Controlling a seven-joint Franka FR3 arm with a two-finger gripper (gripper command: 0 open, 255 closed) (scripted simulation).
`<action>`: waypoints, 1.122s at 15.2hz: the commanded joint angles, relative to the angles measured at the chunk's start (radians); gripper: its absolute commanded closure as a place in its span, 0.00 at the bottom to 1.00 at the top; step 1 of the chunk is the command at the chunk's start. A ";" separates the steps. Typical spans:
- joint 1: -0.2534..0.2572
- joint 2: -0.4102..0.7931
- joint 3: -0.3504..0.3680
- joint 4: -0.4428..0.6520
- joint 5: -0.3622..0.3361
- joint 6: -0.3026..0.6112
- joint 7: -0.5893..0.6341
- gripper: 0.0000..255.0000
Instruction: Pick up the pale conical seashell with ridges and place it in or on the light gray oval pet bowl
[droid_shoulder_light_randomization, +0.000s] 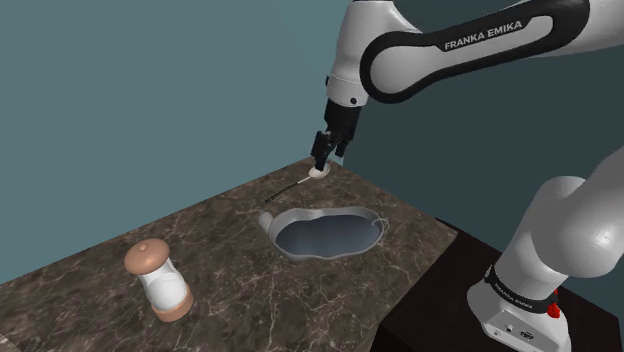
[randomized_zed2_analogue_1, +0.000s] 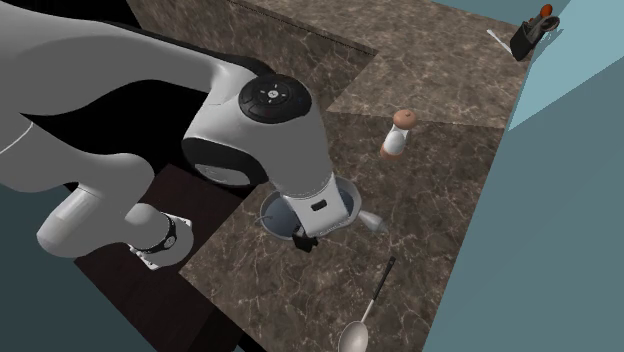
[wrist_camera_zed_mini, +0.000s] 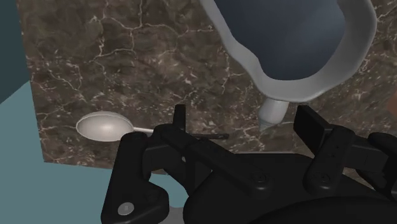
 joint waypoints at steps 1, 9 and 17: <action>0.001 0.071 0.026 0.021 -0.012 0.045 0.039 0.00; 0.021 0.378 0.097 0.188 -0.121 0.150 0.212 0.00; 0.087 0.646 0.093 0.384 -0.234 0.186 0.346 0.00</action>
